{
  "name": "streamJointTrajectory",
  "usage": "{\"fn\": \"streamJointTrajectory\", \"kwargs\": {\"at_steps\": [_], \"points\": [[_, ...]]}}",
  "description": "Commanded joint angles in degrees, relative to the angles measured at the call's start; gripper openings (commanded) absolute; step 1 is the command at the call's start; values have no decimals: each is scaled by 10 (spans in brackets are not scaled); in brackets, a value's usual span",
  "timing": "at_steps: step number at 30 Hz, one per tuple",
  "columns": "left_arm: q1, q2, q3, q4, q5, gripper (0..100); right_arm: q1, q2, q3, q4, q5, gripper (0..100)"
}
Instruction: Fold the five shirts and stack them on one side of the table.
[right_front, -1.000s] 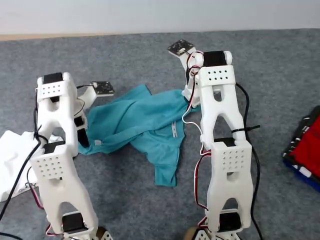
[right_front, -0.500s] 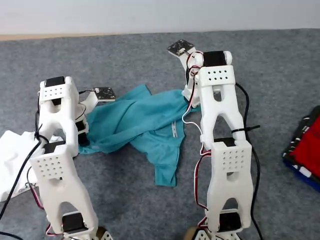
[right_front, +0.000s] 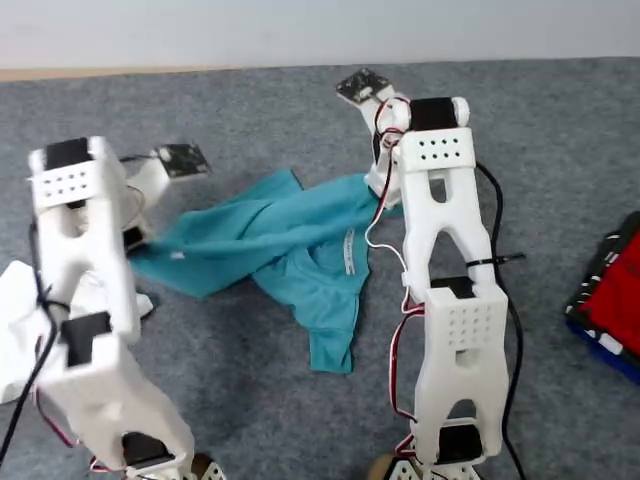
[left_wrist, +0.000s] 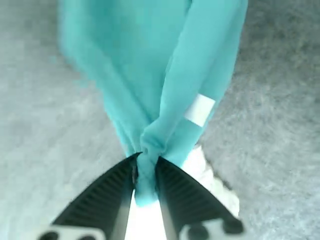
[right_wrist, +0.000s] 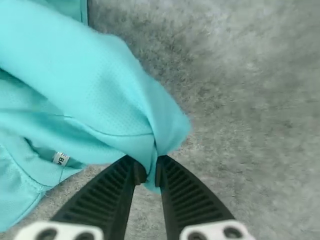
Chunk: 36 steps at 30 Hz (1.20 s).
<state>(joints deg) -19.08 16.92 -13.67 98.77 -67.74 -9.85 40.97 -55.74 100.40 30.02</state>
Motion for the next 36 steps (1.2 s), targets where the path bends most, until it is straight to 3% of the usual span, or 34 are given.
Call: {"fn": "streamJointTrajectory", "kwargs": {"at_steps": [1, 9, 16, 19, 28, 36], "points": [[-18, -105, -1, 17, 38, 6, 15, -77, -28, 25, -6, 11], [-41, -254, -2, -5, 129, 6, 68, -182, -29, 25, -4, 11], [-22, -375, -2, -132, 388, 6, 80, -326, -31, 22, 20, 13], [-7, -435, -2, -160, 454, 6, 83, -393, -32, 13, 26, 14], [73, -583, -2, -257, 483, 6, 135, -545, -32, -48, 40, 14], [74, -651, -2, -236, 428, 6, 189, -654, -32, -75, 119, 14]]}}
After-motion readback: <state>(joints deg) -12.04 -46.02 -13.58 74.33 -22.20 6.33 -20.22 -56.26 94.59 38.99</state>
